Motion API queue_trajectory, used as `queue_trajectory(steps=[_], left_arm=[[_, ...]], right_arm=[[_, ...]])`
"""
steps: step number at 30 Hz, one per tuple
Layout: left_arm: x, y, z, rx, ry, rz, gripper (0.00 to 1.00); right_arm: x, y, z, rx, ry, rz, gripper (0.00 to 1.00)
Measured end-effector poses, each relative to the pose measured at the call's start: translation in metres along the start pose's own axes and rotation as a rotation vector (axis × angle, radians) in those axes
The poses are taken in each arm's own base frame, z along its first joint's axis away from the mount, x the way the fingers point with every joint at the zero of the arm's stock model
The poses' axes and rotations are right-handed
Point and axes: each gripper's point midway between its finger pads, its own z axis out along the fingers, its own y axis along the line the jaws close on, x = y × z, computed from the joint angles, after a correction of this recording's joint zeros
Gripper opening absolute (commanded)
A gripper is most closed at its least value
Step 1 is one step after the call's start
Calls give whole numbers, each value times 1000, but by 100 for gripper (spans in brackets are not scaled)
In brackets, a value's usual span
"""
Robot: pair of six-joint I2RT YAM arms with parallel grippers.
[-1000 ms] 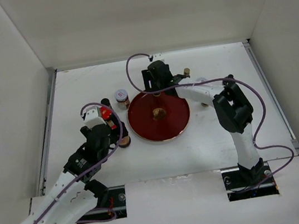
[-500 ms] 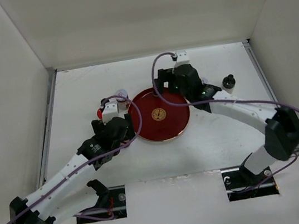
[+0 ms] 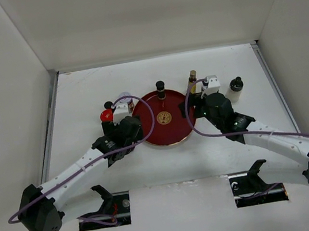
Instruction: Organize the condiment bottles
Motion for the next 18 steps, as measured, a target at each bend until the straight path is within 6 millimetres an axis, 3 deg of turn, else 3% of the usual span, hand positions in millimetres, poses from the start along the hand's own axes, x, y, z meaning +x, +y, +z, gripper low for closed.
queue_trajectory(steps=[7, 13, 18], left_arm=[[8, 5, 11, -24, 13, -39, 84], [13, 7, 16, -33, 26, -65, 47], [13, 7, 16, -29, 26, -67, 34]], right_arm=[[7, -3, 1, -7, -7, 7, 99], [6, 0, 2, -27, -20, 19, 99], [8, 0, 2, -34, -20, 20, 99]])
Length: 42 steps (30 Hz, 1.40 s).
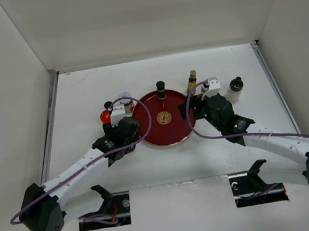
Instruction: Organize the condiment bottles
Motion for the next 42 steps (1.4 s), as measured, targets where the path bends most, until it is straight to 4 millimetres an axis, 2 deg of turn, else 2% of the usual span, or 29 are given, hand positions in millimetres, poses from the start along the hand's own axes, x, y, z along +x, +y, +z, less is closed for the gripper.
queue_trajectory(steps=[5, 7, 12, 15, 18, 25, 29, 36, 42], left_arm=[[-4, 0, -13, 15, 27, 22, 32], [-20, -6, -22, 34, 12, 15, 31], [-76, -33, -46, 124, -83, -41, 31], [-102, -51, -48, 155, -130, -54, 31], [-112, -69, -33, 161, -143, -37, 31], [-93, -99, 36, 130, -64, 46, 31], [-95, -110, 69, 124, -38, 50, 31], [-111, -130, 97, 143, -77, 48, 31], [-110, -139, 114, 154, -80, 57, 31]], right_arm=[[0, 0, 0, -3, -2, 1, 99], [-1, 2, 0, -9, -6, 3, 99], [2, 1, 0, -14, -5, 5, 99], [5, -2, -1, -10, -1, 8, 99], [3, -5, -3, -9, -10, 17, 99], [-11, -9, -11, -18, -62, 55, 99], [-13, -9, -11, -21, -68, 68, 99], [-7, -11, -11, -20, -58, 72, 99], [-7, -10, -11, -26, -56, 74, 99]])
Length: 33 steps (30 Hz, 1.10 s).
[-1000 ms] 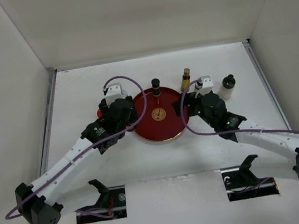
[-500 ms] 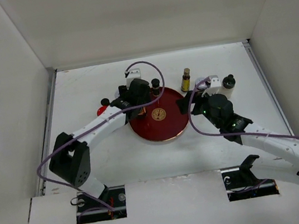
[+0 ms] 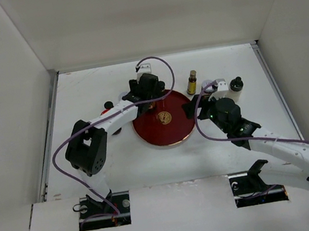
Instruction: Organize the condiment bottles
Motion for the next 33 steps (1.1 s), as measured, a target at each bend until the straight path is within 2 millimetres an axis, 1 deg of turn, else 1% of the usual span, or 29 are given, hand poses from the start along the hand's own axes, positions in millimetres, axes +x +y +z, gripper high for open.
queue_trajectory(steps=[3, 5, 7, 10, 14, 18, 20, 23, 24, 25, 29, 31, 33], left_arm=[[-1, -1, 11, -3, 0, 2, 32], [-6, -1, 18, -7, -8, -2, 32], [-10, 0, 24, -9, -15, -6, 34], [-13, 1, 29, -11, -26, -9, 44], [-15, 3, 31, -13, -32, -14, 58], [-17, 1, 31, -10, -39, -17, 78], [-25, -2, 31, 1, -68, -32, 86], [-34, -7, 25, 18, -100, -47, 95], [-37, -8, 21, 23, -111, -54, 98], [-40, -8, 17, 27, -123, -60, 99], [-56, -2, -7, 34, -183, -99, 100], [-69, 2, -24, 36, -234, -131, 100], [-83, 7, -44, 40, -293, -166, 100]], right_arm=[[0, 1, 0, -3, 0, 0, 99], [-2, 1, -1, -7, -3, 2, 100], [-3, 2, -2, -10, -8, 3, 100], [-3, 2, -2, -11, -9, 3, 100], [-4, 3, -2, -12, -10, 4, 100], [-4, 3, -2, -14, -12, 5, 99], [-5, 1, -2, -10, -14, 5, 96], [-6, -1, -1, -3, -17, 7, 87], [-6, -2, -1, -1, -18, 7, 80], [-7, -2, -1, 1, -19, 9, 72], [-8, -6, 0, 16, -25, 8, 47], [-8, -9, 0, 29, -24, 6, 38], [-6, -12, -1, 44, -17, 1, 31]])
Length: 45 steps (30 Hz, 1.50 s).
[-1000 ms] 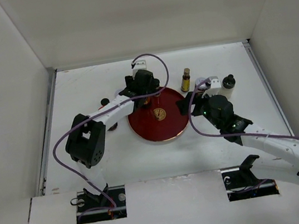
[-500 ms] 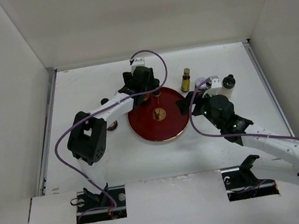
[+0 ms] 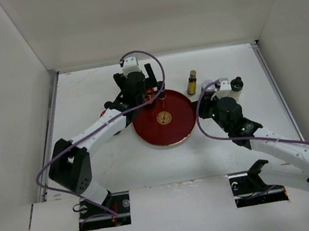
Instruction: Organize the condiment bottles
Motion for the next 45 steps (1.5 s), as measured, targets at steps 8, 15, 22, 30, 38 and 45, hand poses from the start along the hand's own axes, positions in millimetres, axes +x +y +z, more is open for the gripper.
queue_trajectory(steps=[8, 15, 22, 30, 38, 45], left_arm=[[-65, -9, -87, 115, -233, -177, 45], [-15, -13, -139, 233, -196, -249, 39], [65, 16, -143, 216, -97, -261, 45], [74, 12, -148, 288, -152, -310, 50], [80, 7, -153, 325, -171, -316, 52], [77, 6, -152, 329, -182, -325, 52]], right_arm=[[-19, -16, 5, 103, 6, -11, 26], [-56, -32, 45, 226, -8, -55, 63], [-54, -56, 99, 330, 54, -125, 74], [-71, -73, 139, 401, 51, -181, 65], [-70, -79, 160, 427, 94, -219, 62], [-53, -87, 167, 450, 153, -234, 57]])
